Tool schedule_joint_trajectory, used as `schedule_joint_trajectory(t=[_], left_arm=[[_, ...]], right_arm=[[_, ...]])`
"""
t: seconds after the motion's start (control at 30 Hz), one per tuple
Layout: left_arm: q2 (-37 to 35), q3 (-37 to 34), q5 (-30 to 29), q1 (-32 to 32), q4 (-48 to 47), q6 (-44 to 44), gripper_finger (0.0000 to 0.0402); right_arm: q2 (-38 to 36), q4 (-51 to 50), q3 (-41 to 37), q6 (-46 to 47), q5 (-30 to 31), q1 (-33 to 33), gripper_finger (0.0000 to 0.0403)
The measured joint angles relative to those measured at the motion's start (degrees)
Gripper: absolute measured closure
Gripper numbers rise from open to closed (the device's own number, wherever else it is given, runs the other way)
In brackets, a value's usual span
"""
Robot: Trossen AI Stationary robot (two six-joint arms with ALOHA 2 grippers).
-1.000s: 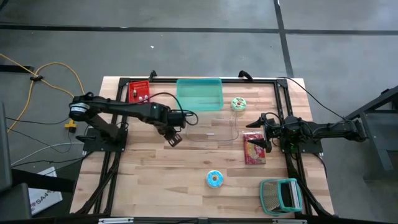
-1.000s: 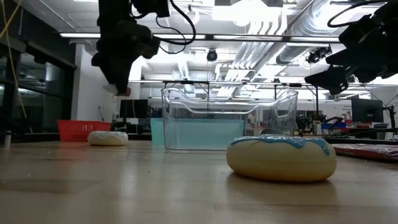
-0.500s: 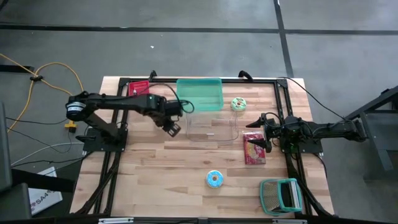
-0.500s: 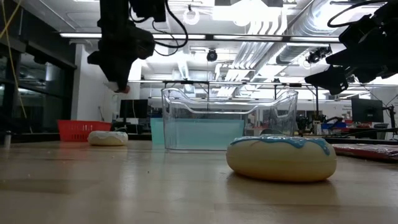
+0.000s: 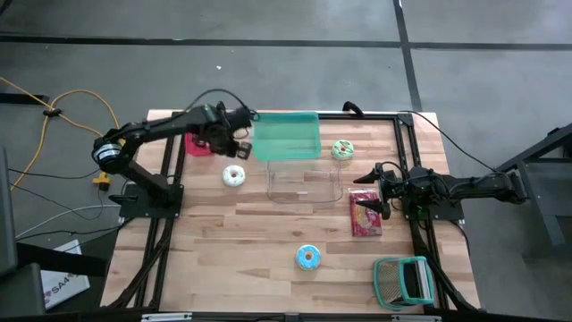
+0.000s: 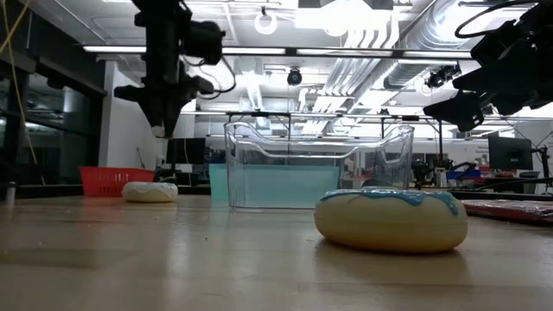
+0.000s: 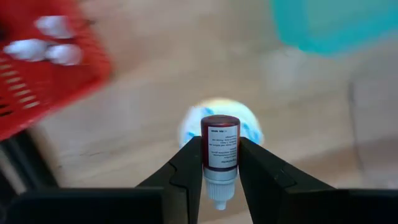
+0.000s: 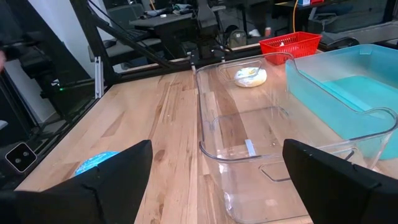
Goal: Pick & Place Food Item
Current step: Put the red food coloring bottle into the red bin
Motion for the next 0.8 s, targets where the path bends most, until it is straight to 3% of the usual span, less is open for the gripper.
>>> schedule_joint_trajectory(t=[0.3,0.8], left_arm=[[0.02,0.0,-0.9,12.7,-0.34,-0.57,0.0314],[0.04,-0.04,-0.87,27.0,-3.07,-0.57,0.0314]], right_arm=[[0.0,0.0,0.01,0.0,0.0,0.0,0.0053],[0.0,0.0,0.02,0.0,0.0,-0.02,0.0053]])
